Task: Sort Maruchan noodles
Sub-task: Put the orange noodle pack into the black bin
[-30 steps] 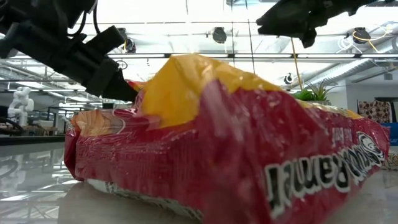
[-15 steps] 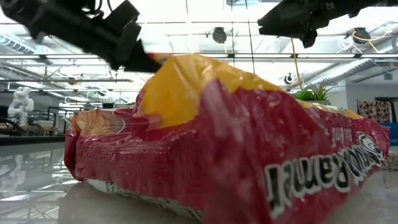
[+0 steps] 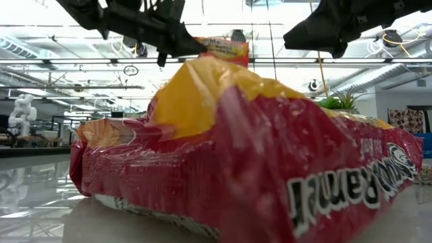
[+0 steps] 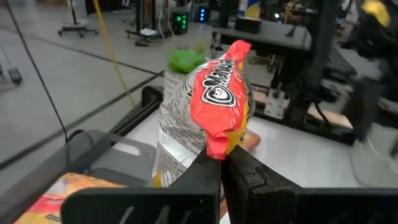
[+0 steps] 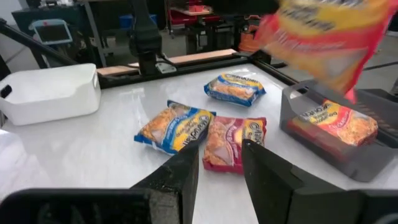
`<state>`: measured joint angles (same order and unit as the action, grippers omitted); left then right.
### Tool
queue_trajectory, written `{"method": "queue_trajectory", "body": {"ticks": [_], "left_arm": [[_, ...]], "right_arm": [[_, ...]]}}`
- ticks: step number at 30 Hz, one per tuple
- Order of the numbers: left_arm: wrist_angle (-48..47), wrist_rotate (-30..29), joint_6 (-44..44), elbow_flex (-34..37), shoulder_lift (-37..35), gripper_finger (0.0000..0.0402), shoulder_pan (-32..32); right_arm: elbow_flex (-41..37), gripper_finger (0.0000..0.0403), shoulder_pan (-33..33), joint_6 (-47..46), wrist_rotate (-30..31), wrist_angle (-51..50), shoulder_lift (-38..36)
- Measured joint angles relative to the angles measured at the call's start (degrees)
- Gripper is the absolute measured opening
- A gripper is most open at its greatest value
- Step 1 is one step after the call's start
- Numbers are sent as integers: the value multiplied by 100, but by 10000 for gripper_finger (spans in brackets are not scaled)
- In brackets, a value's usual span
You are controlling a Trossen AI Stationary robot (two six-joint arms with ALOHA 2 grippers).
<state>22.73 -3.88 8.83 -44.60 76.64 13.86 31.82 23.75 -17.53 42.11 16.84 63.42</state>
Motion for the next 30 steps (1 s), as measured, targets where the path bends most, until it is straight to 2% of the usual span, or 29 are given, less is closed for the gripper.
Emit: {"method": "queue_trajectory", "body": {"ticks": [6, 12, 17, 21, 30], "left_arm": [[488, 1210, 961, -39, 37, 3, 1034], [1554, 1538, 2066, 12, 494, 3, 1648], [2267, 2199, 2986, 15, 1085, 3, 2037], [2331, 2265, 3573, 18, 1488, 3, 2212], [2405, 2245, 3903, 24, 2191, 3, 2373]], "right_arm": [[-40, 114, 0, -48, -9, 64, -2], [-40, 114, 0, 208, -12, 447, -2], [-42, 114, 21, 180, -20, 479, 0], [-42, 114, 92, 178, -18, 479, -1], [-42, 114, 111, 180, -18, 477, -1]]}}
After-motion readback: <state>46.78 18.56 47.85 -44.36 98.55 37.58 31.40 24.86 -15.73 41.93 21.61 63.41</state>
